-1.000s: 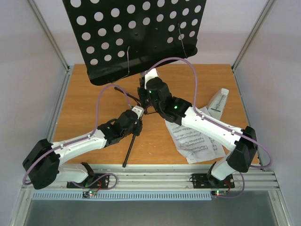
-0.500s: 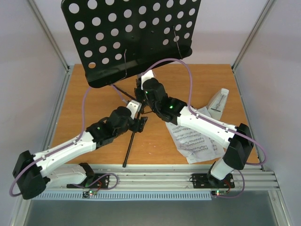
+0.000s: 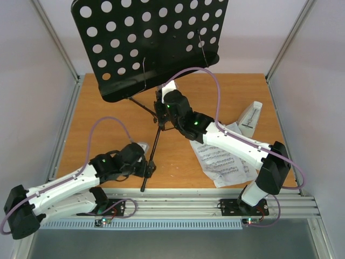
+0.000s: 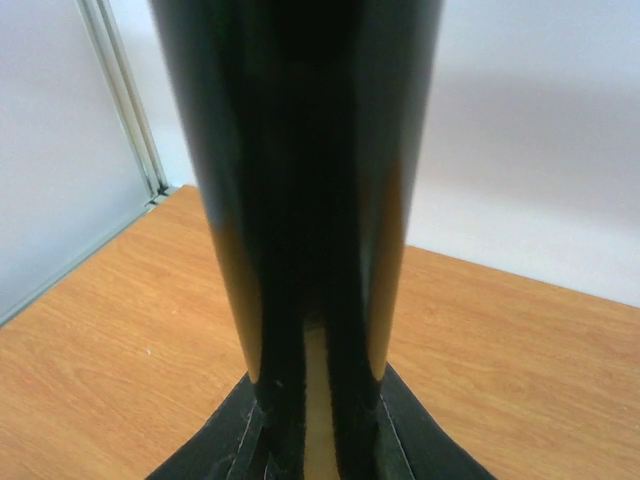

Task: Pack up the instrument practice props
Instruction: Place the music stand at the center of the board.

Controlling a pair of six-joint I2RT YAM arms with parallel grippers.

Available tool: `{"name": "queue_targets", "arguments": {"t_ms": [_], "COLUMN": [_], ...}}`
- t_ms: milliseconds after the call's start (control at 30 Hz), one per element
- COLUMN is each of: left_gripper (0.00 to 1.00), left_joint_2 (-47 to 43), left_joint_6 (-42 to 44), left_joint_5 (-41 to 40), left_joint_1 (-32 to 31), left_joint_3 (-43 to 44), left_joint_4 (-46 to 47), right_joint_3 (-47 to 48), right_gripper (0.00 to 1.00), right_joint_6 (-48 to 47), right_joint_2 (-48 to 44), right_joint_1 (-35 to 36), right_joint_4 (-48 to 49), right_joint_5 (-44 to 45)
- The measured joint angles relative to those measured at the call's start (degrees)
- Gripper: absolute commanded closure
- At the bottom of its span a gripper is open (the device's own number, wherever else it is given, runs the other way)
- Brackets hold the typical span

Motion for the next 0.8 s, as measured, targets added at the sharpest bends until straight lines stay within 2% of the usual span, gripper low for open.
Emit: {"name": "queue_targets", "arguments": {"t_ms": [133, 200, 300, 367, 500, 633, 733, 800], "left_gripper": [0.13, 0.18, 0.38, 0.48, 0.60, 0.78, 0.98, 1.00], "left_joint_2": [3.0, 4.6, 5.2, 5.6, 8.5, 10.3, 11.6, 11.9], "left_joint_6": [-4.3, -5.5, -6.1, -5.7, -5.6, -5.3, -5.0, -5.1], "left_joint_5": [0.5, -0.5, -2.4, -3.5, -5.6, -6.7, -7.8, -8.4], "left_joint_1": [-5.2, -7.2, -9.2, -9.8, -9.9, -10.3, -10.5, -10.7], "left_joint_3": [-3.8, -4.8, -6.9, -8.7, -9.5, -9.7, -10.2, -10.3], "left_joint_4": [-0.3, -0.2, 2.3, 5.2, 8.1, 11.1, 12.5, 12.9], "right_joint_3": [-0.1, -0.3, -0.6, -0.8, -0.8, -0.8, -0.8, -0.9], "right_gripper": [0.99, 0.99, 0.99, 0.99, 0.99, 0.99, 0.99, 0.99], "right_joint_6": [0.0, 0.0, 0.0, 0.0, 0.0, 0.0, 0.0, 0.0], "right_joint_2": [0.0, 0.0, 0.0, 0.0, 0.0, 0.0, 0.0, 0.0], "right_joint_1": [-0.3, -0.6, -0.8, -1.0, -1.1, -1.2, -1.2, -1.2], "right_joint_4": [0.1, 0.2, 0.4, 0.5, 0.6, 0.6, 0.5, 0.5], "right_joint_5": [-0.7, -1.2, -1.6, -1.8, -2.2, -2.2, -2.3, -2.2]}}
